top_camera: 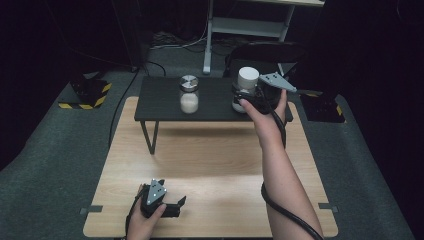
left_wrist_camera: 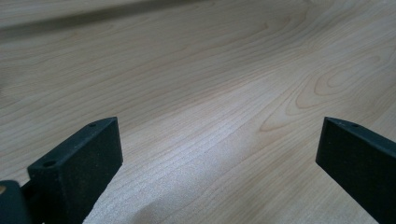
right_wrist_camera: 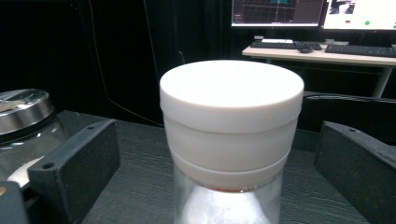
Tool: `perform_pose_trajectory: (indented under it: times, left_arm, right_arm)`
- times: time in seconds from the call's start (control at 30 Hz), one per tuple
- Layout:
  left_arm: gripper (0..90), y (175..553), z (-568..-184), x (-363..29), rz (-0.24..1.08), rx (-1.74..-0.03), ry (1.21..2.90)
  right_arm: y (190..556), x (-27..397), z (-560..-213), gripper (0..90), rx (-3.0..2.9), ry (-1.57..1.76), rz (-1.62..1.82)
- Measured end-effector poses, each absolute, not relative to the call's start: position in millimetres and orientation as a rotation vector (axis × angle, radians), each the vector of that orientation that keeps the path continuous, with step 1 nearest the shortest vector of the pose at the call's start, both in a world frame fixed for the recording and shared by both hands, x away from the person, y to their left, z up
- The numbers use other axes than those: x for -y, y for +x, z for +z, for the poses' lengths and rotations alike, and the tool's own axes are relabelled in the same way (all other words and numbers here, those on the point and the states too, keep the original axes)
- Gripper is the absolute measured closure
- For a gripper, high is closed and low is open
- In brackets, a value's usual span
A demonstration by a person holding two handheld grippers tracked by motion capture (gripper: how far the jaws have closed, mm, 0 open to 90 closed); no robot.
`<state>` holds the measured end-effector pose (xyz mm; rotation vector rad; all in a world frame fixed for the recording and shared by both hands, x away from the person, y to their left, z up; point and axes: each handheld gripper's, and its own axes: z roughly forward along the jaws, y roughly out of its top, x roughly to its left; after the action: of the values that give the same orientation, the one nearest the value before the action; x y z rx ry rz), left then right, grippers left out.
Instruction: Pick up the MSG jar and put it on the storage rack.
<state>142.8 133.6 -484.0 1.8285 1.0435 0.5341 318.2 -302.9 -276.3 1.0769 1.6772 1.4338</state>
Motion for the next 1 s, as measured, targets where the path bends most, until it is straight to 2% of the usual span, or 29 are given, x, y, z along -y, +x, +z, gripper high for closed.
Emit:
perform_pose_trajectory:
  times: [1.0]
  left_arm:
    - [0.5,143,-483,-131,0.545,-1.039,1.842]
  right_arm:
    - [285,323,-296,0.2,-1.665,1.036,1.466]
